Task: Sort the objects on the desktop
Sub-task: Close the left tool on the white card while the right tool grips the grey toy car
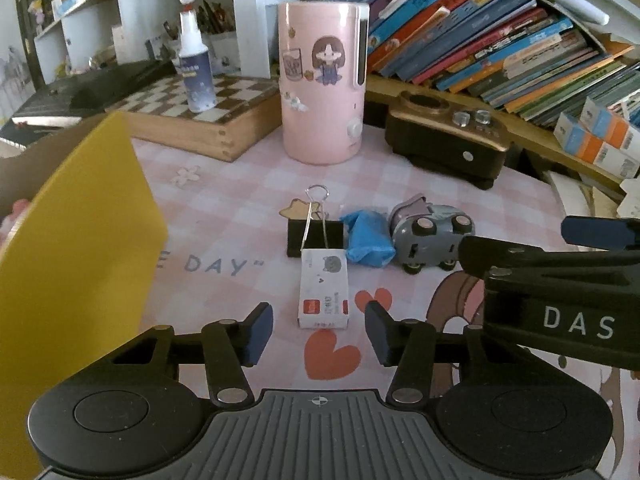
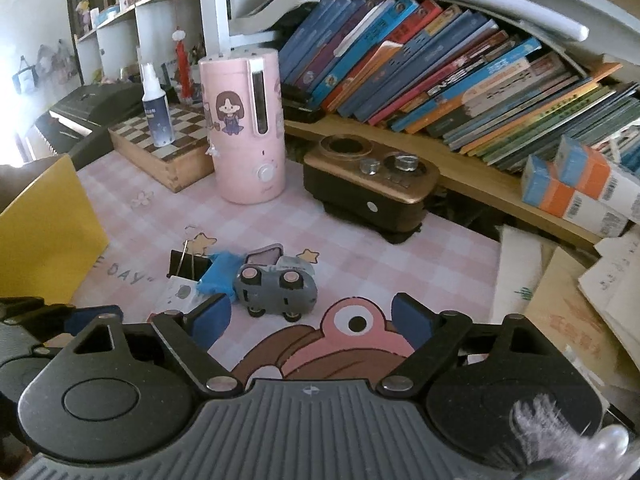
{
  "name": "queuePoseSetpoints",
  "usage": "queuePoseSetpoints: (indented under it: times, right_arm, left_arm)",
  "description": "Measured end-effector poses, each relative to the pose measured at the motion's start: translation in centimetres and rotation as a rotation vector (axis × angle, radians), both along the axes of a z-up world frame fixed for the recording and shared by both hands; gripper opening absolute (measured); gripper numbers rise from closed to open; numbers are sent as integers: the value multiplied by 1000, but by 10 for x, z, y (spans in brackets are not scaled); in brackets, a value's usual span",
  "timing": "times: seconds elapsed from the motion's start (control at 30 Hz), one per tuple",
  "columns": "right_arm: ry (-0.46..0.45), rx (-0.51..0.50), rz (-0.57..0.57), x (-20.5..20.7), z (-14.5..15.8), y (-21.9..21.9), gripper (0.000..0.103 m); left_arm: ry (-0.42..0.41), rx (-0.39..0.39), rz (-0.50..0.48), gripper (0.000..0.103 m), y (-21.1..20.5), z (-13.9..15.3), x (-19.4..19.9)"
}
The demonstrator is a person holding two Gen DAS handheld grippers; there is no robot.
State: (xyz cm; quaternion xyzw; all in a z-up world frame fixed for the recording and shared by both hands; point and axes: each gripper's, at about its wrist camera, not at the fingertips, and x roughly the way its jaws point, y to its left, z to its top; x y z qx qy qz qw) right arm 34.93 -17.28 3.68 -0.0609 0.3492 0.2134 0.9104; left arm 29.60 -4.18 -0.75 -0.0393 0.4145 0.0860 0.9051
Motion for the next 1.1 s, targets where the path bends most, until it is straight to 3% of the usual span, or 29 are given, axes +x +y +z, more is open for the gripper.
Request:
queuePoseSetpoints:
  times: [0.43,0.5,0.97,1.1]
  right_arm:
    - [31,7,62,35,-17,17,86]
    - [38,6,62,39,-19,19,86]
    - [72,26,70,52,-36,28,81]
    - [89,67,60,55,-37,28,69]
  left_arm:
    - [21,15,0,37,2,-14,15]
    - [18,14,-4,29,2,-13,15]
    - [15,-39,14,29,13,0,-5]
    - [5,-34,8,29,14,8,-14]
